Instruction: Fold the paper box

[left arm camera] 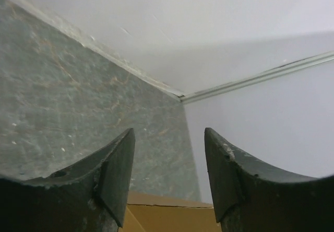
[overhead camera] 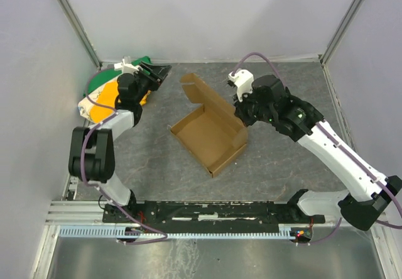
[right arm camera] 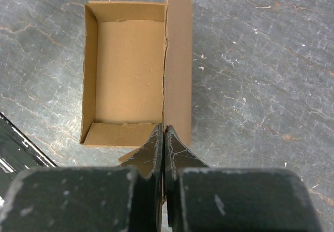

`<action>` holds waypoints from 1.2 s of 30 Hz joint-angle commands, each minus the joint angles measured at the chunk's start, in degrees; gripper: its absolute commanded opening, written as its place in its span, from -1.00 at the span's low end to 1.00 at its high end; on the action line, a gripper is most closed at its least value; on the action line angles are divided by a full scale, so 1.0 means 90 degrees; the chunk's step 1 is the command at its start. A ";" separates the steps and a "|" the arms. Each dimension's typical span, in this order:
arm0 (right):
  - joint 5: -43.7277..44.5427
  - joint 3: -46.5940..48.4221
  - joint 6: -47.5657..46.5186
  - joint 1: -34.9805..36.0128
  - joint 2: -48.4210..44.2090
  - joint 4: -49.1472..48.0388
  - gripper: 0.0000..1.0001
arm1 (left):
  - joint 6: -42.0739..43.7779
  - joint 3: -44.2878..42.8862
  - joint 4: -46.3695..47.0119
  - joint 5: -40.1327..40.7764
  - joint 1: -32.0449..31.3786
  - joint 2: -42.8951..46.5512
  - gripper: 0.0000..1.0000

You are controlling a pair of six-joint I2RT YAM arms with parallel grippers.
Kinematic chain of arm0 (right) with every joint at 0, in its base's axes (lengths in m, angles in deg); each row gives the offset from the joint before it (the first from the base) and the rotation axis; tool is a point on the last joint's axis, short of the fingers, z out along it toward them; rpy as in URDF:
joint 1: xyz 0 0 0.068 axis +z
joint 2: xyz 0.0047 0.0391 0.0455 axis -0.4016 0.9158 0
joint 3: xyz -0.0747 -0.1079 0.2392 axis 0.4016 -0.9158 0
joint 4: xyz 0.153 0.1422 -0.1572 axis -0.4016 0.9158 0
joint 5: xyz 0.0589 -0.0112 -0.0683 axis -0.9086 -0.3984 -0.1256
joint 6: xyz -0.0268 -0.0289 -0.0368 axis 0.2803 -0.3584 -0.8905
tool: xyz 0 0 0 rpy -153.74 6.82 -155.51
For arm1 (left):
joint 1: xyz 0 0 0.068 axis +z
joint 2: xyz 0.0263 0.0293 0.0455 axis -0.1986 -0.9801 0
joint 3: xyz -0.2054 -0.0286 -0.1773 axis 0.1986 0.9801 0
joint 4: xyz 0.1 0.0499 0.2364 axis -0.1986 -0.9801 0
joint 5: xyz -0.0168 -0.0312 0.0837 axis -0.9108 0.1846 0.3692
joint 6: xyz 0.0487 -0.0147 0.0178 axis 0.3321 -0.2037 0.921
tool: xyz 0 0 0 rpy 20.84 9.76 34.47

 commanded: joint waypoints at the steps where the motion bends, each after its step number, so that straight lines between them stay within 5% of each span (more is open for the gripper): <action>1: -0.0664 0.0252 -0.0133 -0.0281 -0.0089 -0.0313 -0.97 | -0.1716 -0.0221 0.1841 -0.1197 0.0023 -0.0772 0.20; 6: -0.0682 0.0387 -0.0315 -0.0413 0.0068 -0.0342 -0.97 | -0.1943 0.0366 0.2167 -0.1215 0.0039 -0.0932 0.16; 18: -0.0740 0.0806 -0.0319 -0.0626 0.0388 -0.0269 -0.97 | -0.1557 -0.0519 0.1248 -0.1828 -0.0239 -0.1638 0.18; 28: -0.0730 0.0779 -0.0203 -0.0710 0.0768 -0.0351 -0.97 | -0.1903 0.0044 0.1684 -0.1850 -0.0489 -0.1259 0.18; 36: -0.1224 0.0534 0.0114 -0.0711 0.0791 -0.0434 -0.97 | -0.1378 0.0704 0.1017 -0.1629 -0.0588 -0.0543 0.17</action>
